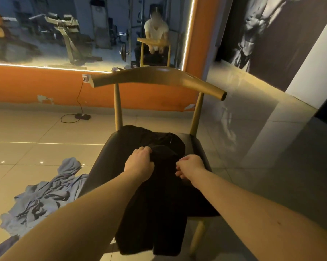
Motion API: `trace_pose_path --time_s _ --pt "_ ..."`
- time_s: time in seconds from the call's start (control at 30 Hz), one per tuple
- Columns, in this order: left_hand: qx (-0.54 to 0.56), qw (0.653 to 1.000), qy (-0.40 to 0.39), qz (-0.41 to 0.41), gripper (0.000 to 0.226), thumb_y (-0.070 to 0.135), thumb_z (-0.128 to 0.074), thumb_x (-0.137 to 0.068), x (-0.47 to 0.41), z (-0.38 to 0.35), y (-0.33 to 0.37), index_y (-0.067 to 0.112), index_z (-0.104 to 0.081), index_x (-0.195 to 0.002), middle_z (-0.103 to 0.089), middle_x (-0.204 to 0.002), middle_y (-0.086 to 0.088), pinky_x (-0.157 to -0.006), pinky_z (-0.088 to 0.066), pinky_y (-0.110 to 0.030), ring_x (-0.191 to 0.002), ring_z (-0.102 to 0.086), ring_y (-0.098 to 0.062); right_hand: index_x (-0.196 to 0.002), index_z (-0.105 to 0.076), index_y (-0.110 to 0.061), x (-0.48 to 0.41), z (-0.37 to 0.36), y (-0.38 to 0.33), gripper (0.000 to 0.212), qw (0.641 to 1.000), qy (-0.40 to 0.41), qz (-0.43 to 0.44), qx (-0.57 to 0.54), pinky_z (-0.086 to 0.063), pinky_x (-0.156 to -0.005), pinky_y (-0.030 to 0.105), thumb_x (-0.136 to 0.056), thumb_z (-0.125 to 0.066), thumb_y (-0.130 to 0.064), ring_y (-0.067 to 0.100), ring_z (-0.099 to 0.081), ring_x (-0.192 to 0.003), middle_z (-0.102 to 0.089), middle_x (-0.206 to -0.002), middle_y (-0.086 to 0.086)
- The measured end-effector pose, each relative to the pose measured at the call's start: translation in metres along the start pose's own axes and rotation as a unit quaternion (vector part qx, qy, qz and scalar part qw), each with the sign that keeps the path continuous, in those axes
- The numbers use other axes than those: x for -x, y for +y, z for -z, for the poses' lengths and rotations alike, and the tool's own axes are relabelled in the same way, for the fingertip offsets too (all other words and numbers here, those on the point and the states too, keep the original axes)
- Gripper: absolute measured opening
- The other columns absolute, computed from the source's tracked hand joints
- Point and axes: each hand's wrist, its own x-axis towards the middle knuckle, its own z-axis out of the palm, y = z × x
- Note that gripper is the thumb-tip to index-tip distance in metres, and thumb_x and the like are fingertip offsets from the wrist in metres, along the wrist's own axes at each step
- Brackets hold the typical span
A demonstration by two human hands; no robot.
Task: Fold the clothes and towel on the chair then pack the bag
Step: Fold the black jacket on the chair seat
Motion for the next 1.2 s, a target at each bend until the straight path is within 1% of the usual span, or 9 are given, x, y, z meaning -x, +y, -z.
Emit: trace_pose_path --time_s 0.17,0.3,0.47,0.57,0.7,0.77,0.93,1.1,1.2 --pt "-0.025 0.999 -0.045 -0.007 0.086 0.040 -0.073 -0.092 -0.040 -0.010 -0.008 0.028 -0.023 -0.161 -0.028 -0.162 -0.003 -0.119 -0.037 -0.048 -0.147 -0.032 -0.028 -0.144 -0.047 -0.020 -0.066 0.006 -0.010 0.054 0.993 0.000 0.064 0.098 -0.050 -0.095 0.034 -0.093 -0.058 -0.006 0.025 -0.055 -0.121 -0.052 -0.139 0.005" --pt "-0.081 0.995 -0.049 -0.037 0.047 0.040 -0.062 -0.099 -0.067 -0.012 -0.008 0.026 -0.055 -0.144 -0.043 -0.152 -0.002 -0.115 -0.038 -0.045 -0.136 -0.039 -0.024 -0.132 -0.061 -0.021 -0.096 0.009 -0.016 0.042 0.973 -0.114 0.065 0.189 -0.048 -0.074 0.022 -0.092 -0.065 -0.009 0.014 -0.058 -0.100 -0.059 -0.128 0.005" --pt "0.236 0.968 0.029 0.081 0.017 0.024 -0.052 -0.105 -0.081 -0.002 -0.011 0.017 -0.062 -0.116 -0.067 -0.107 -0.006 -0.091 -0.058 -0.040 -0.094 -0.067 -0.020 -0.103 -0.072 -0.015 -0.108 0.016 -0.041 0.014 0.994 -0.071 0.080 0.008 -0.050 -0.066 0.025 -0.100 -0.059 -0.021 0.024 -0.067 -0.088 -0.069 -0.104 0.009" --pt "0.357 0.920 0.046 0.156 0.023 0.023 -0.043 -0.108 -0.088 0.004 -0.018 0.010 -0.063 -0.110 -0.068 -0.109 -0.021 -0.092 -0.056 -0.046 -0.092 -0.067 -0.028 -0.106 -0.068 -0.011 -0.121 0.008 -0.057 0.027 0.992 -0.001 0.073 -0.105 -0.053 -0.071 0.032 -0.103 -0.050 -0.031 0.028 -0.069 -0.095 -0.069 -0.105 0.009" --pt "0.359 0.917 0.017 0.176 0.026 0.020 -0.043 -0.108 -0.088 0.005 -0.024 0.012 -0.056 -0.129 -0.064 -0.117 -0.013 -0.094 -0.058 -0.045 -0.098 -0.068 -0.028 -0.127 -0.056 -0.009 -0.143 -0.003 -0.060 0.036 0.989 0.122 0.026 0.074 -0.055 -0.097 0.043 -0.097 -0.053 -0.027 0.030 -0.063 -0.113 -0.062 -0.121 0.009" --pt "0.341 0.924 0.007 0.169 0.028 0.016 -0.047 -0.106 -0.087 0.001 -0.027 0.014 -0.056 -0.133 -0.064 -0.120 -0.009 -0.098 -0.057 -0.046 -0.104 -0.068 -0.026 -0.131 -0.059 -0.007 -0.149 -0.005 -0.059 0.048 0.992 0.080 -0.012 0.100 -0.052 -0.101 0.041 -0.090 -0.066 -0.031 0.032 -0.060 -0.121 -0.061 -0.129 0.012" --pt "0.274 0.956 -0.016 0.104 0.045 -0.003 -0.053 -0.097 -0.088 -0.007 -0.028 0.021 -0.059 -0.135 -0.066 -0.118 0.004 -0.106 -0.052 -0.043 -0.114 -0.064 -0.017 -0.116 -0.064 0.002 -0.156 -0.011 -0.066 0.032 0.994 -0.018 -0.023 0.110 -0.058 -0.082 0.038 -0.087 -0.069 -0.010 0.025 -0.063 -0.077 -0.060 -0.083 0.011" --pt "0.307 0.943 -0.022 0.124 0.040 -0.006 -0.047 -0.097 -0.101 -0.007 -0.024 0.023 -0.069 -0.112 -0.065 -0.120 -0.001 -0.105 -0.053 -0.045 -0.116 -0.064 -0.024 -0.098 -0.050 -0.008 -0.168 -0.002 -0.101 0.009 0.995 -0.011 -0.092 0.028 -0.042 -0.058 0.026 -0.096 -0.053 -0.017 0.016 -0.047 -0.061 -0.050 -0.078 0.009" --pt "0.380 0.907 -0.010 0.182 0.030 0.000 -0.047 -0.099 -0.112 -0.006 -0.030 0.018 -0.070 -0.102 -0.064 -0.121 -0.008 -0.110 -0.047 -0.051 -0.124 -0.060 -0.032 -0.100 -0.053 -0.011 -0.184 -0.005 -0.113 0.008 0.979 -0.002 -0.137 -0.148 -0.047 -0.067 0.026 -0.095 -0.051 -0.017 0.015 -0.054 -0.076 -0.052 -0.086 0.005"
